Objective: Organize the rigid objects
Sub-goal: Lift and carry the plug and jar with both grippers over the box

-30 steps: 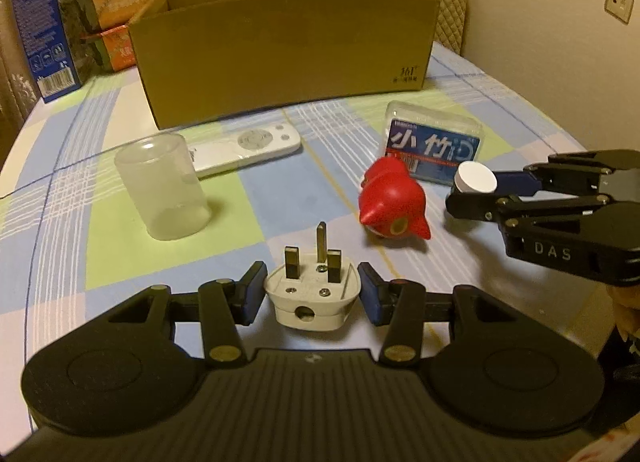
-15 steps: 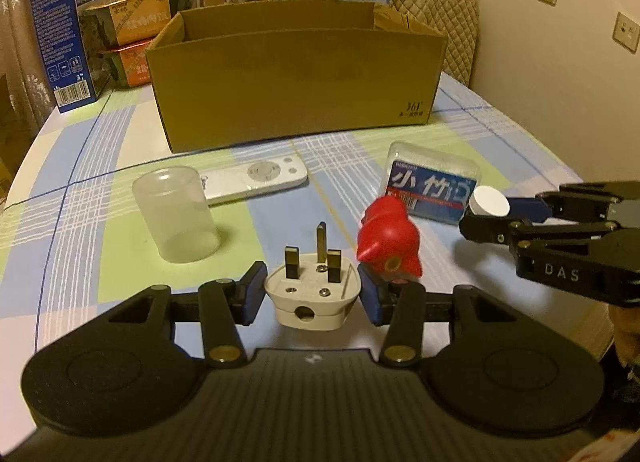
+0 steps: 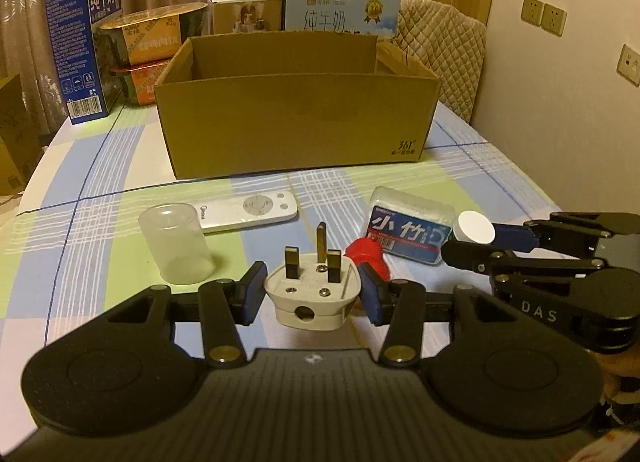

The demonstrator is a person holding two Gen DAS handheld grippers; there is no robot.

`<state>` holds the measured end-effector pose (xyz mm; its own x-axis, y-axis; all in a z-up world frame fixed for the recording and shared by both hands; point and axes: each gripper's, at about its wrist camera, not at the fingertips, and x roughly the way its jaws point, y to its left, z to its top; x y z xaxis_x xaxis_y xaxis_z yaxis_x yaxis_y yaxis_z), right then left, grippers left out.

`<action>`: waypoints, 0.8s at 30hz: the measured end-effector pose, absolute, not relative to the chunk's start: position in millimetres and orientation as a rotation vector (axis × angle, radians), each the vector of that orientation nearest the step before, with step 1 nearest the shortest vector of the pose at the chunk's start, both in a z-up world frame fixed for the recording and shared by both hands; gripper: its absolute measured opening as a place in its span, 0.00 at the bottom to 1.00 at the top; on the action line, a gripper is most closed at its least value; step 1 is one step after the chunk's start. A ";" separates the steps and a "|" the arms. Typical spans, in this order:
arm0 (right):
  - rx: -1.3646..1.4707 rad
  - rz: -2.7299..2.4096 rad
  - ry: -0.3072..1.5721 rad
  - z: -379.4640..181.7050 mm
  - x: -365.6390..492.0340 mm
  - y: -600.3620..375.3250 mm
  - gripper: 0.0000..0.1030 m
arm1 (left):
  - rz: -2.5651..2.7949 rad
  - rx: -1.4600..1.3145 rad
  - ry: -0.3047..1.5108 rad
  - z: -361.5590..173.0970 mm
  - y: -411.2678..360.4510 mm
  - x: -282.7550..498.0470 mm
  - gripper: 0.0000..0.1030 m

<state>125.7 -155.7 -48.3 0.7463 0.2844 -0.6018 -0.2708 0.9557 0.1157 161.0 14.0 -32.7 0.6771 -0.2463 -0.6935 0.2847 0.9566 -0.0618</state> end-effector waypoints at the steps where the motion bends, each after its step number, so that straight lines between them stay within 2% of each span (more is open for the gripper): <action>1: 0.023 0.303 0.662 -46.4 125.6 -156.4 0.26 | -0.299 0.049 0.770 -31.1 13.9 160.5 0.43; 24: -0.027 0.288 0.646 15.3 154.2 -183.8 0.26 | -0.312 0.056 0.701 35.3 6.6 188.2 0.43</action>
<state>154.2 -183.8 15.3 0.7598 0.2562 -0.5975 -0.2731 0.9598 0.0643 188.2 6.6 35.3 0.7198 -0.2633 -0.6423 0.3009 0.9522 -0.0531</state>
